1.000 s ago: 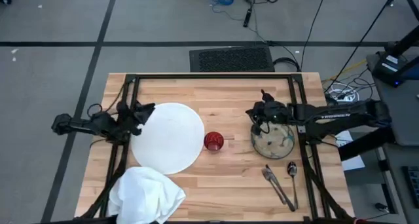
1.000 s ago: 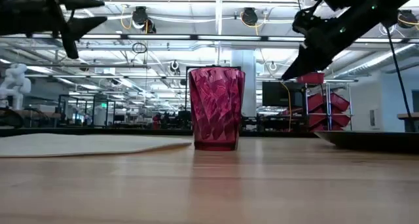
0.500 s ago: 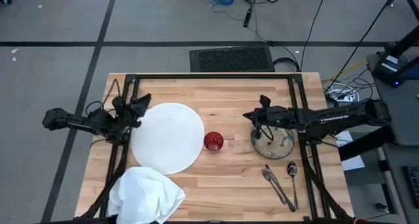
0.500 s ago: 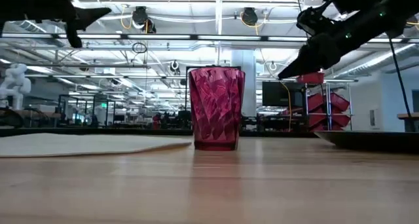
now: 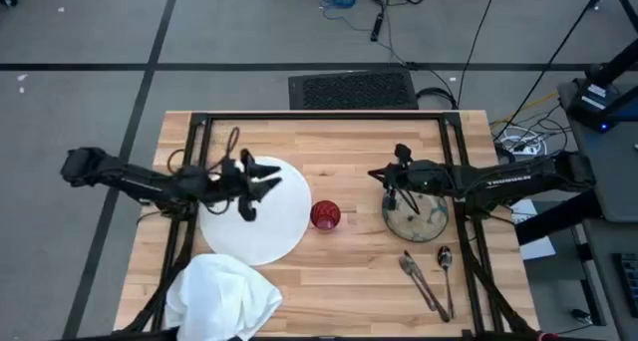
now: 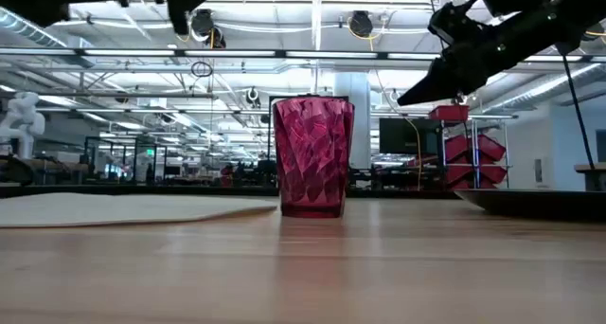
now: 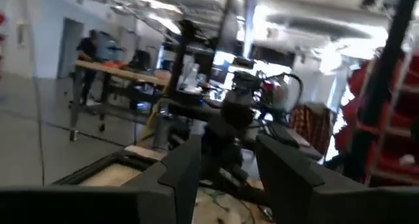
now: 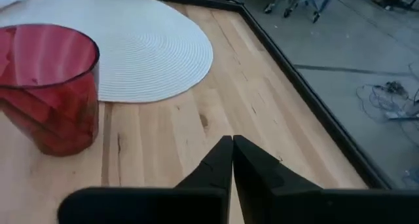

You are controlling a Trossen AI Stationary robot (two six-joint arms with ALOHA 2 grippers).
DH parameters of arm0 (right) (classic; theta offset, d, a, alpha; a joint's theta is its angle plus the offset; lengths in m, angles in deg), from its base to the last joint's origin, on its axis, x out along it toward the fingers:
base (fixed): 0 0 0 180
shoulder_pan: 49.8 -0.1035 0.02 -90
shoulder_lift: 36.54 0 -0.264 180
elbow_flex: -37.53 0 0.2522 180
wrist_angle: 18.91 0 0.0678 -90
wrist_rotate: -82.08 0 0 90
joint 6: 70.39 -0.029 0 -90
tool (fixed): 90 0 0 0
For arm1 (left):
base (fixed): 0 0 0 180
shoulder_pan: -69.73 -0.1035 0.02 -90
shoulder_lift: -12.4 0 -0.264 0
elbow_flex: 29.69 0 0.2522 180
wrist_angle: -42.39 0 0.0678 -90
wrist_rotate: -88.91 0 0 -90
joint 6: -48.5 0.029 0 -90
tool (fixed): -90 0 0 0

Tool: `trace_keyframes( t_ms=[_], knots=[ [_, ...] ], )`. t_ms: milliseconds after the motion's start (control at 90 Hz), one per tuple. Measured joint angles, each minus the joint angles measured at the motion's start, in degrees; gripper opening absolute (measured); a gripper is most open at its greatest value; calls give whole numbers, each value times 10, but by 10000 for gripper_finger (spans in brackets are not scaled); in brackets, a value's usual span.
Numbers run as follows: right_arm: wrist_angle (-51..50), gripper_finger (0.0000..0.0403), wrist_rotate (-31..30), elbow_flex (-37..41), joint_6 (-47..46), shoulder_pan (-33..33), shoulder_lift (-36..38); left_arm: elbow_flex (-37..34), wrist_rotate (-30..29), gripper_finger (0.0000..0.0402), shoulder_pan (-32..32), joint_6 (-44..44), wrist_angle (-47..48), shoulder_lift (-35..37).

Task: Set table place
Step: Move the red glass to the top right of the table

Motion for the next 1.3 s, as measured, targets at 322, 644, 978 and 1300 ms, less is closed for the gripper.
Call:
trace_keyframes(
  t_ms=[322,644,978,1300],
  knots=[
    [1,14,0,-18,-38,0,0,71,17,199,-7,56,139,-36],
    [-15,55,0,-61,2,0,0,126,53,278,-22,110,294,-90],
    [-15,59,2,-91,25,0,0,232,99,279,9,171,399,-219],
    [-16,59,4,-91,33,-2,0,326,52,279,60,125,565,-263]
  ],
)
